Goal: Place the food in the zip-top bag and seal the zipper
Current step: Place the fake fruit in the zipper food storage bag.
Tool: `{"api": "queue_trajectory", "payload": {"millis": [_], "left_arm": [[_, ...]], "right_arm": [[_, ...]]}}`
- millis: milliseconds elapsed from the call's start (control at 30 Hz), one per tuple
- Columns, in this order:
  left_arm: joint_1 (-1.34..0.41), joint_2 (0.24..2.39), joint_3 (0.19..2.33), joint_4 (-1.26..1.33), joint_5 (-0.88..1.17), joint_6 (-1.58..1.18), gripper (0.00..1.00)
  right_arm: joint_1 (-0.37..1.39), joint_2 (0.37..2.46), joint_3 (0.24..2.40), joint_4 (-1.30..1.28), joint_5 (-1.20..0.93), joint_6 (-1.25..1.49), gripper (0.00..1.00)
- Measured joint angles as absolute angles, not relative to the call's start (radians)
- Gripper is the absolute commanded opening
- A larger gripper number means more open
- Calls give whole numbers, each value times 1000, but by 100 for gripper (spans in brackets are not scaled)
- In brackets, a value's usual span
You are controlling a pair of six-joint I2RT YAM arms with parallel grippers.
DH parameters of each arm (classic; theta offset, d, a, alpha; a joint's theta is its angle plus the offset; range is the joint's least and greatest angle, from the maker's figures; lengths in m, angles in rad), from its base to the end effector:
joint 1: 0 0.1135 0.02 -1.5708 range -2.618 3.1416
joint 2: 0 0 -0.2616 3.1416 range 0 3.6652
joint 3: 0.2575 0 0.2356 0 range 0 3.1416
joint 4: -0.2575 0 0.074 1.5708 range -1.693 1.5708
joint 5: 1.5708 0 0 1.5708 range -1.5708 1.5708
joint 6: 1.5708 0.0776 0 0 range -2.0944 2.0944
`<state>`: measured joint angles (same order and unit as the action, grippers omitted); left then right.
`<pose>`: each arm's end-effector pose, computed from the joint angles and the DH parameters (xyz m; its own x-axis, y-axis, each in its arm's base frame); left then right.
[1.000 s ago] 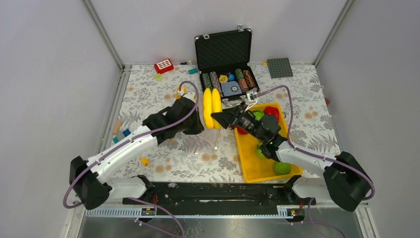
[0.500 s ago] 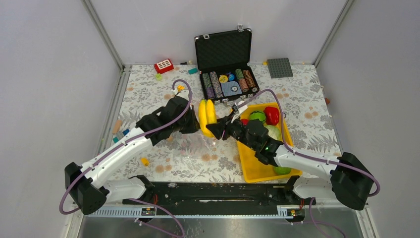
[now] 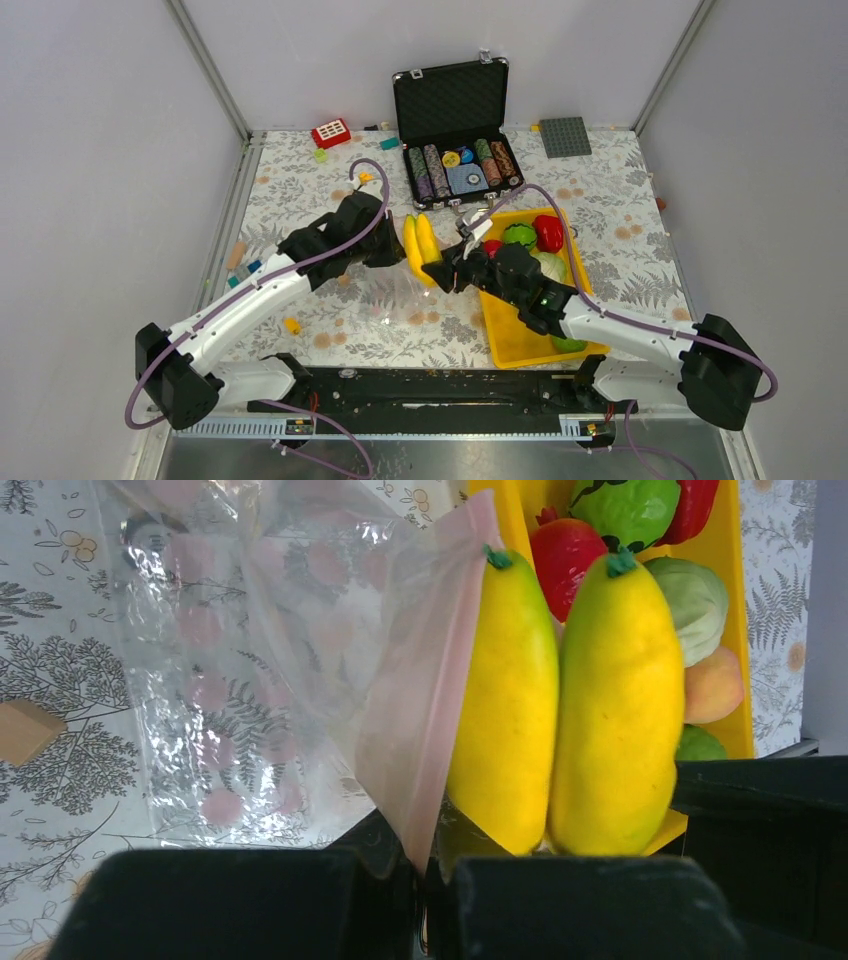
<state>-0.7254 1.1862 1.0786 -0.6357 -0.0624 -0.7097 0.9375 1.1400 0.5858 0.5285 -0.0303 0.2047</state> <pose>0.2025 -0.1731 0.2887 -0.7932 -0.1659 -0.5860 0.1463 0.8821 -0.4477 0.1683 0.2332 0.2784 -0.1823 0.0950 -0.9786 -0.8033 0.5595 0.2040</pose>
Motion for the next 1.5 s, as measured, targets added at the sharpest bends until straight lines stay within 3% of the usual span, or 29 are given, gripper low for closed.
{"api": "queue_trajectory", "payload": {"millis": [233, 667, 933, 1133, 1333, 1367, 1500], "left_arm": [[-720, 1194, 1084, -646, -62, -696, 0], [-696, 1226, 1100, -667, -62, -689, 0], [-692, 1212, 1100, -667, -33, -653, 0], [-694, 1174, 1100, -650, 43, -618, 0], [-712, 1162, 1099, -624, 91, -600, 0], [-714, 1160, 1099, -624, 94, -600, 0], [-716, 1155, 1098, -632, 94, -604, 0]], "right_arm": [[961, 1198, 684, 377, 48, 136, 14], [974, 1024, 540, 424, -56, -27, 14], [974, 1133, 658, 277, -36, -46, 17], [979, 1269, 875, 57, 100, 4, 36], [984, 1370, 1110, -163, 265, 193, 93], [984, 1371, 1119, -182, 271, 215, 99], [980, 1349, 1097, -202, 251, 245, 100]]}}
